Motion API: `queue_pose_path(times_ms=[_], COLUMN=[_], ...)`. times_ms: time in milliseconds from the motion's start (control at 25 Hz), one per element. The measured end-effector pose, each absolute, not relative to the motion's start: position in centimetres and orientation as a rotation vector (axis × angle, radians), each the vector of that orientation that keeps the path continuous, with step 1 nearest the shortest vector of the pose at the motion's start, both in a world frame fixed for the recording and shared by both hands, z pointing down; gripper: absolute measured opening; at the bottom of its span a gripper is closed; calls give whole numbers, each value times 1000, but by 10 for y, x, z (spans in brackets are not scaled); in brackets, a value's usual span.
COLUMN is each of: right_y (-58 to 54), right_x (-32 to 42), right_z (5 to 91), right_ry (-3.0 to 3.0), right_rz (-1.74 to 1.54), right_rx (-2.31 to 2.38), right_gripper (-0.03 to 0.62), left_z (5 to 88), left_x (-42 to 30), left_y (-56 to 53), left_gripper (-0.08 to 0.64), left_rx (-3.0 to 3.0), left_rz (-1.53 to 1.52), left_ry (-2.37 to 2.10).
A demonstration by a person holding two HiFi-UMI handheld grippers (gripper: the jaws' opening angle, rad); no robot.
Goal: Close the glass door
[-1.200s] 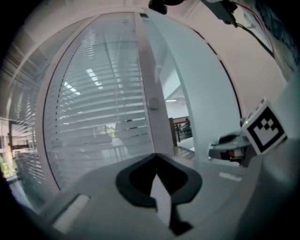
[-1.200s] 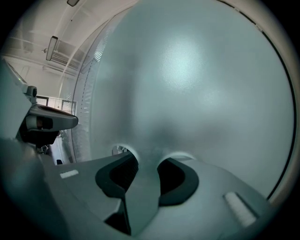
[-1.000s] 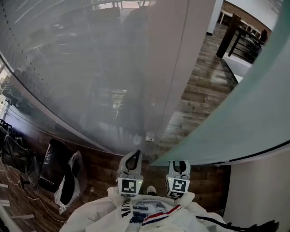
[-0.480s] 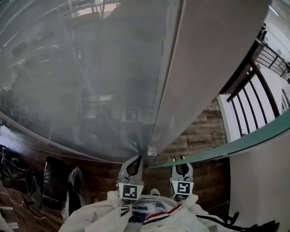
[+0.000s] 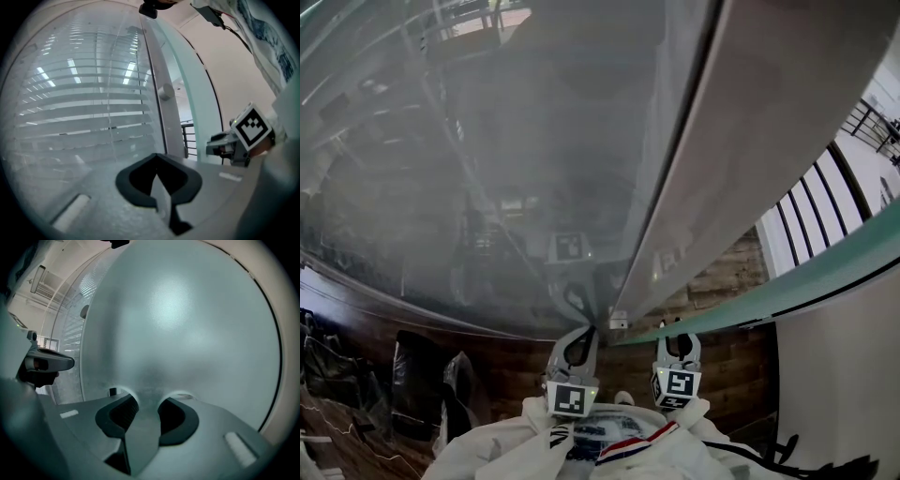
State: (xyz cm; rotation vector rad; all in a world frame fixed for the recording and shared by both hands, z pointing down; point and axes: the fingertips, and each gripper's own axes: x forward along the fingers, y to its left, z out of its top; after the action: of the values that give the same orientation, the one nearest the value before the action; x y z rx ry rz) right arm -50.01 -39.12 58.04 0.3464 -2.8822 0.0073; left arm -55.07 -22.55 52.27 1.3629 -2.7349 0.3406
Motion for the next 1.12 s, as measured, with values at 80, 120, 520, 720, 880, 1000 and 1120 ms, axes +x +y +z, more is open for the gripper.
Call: queue_pose_path(times_ms=[80, 120, 520, 720, 880, 1000, 1120], right_y=[-392, -392, -397, -400, -403, -405, -407], right_x=[-504, -505, -520, -527, -534, -539, -544], right_z=[581, 581, 581, 580, 579, 576, 578], right_ry=[-2879, -2876, -2884, -2888, -2891, -2895, -2894], right_rz=[7, 7, -8, -14, -18, -16, -13], right_rx=[346, 346, 352, 357, 370, 377, 380], right_gripper=[129, 129, 129, 129, 129, 129, 129], left_z=[523, 524, 523, 522, 521, 521, 521], left_x=[-551, -551, -551, -550, -550, -549, -549], left_y=[-225, -225, -225, -225, -225, -225, -226], left_gripper=[3, 3, 3, 3, 3, 3, 3], left_rx=[1362, 1362, 1350, 1353, 1356, 1359, 1361], left_rz=[346, 350, 336, 342, 339, 341, 335], left_ry=[-2731, -2728, -2723, -2726, -2729, -2725, -2727])
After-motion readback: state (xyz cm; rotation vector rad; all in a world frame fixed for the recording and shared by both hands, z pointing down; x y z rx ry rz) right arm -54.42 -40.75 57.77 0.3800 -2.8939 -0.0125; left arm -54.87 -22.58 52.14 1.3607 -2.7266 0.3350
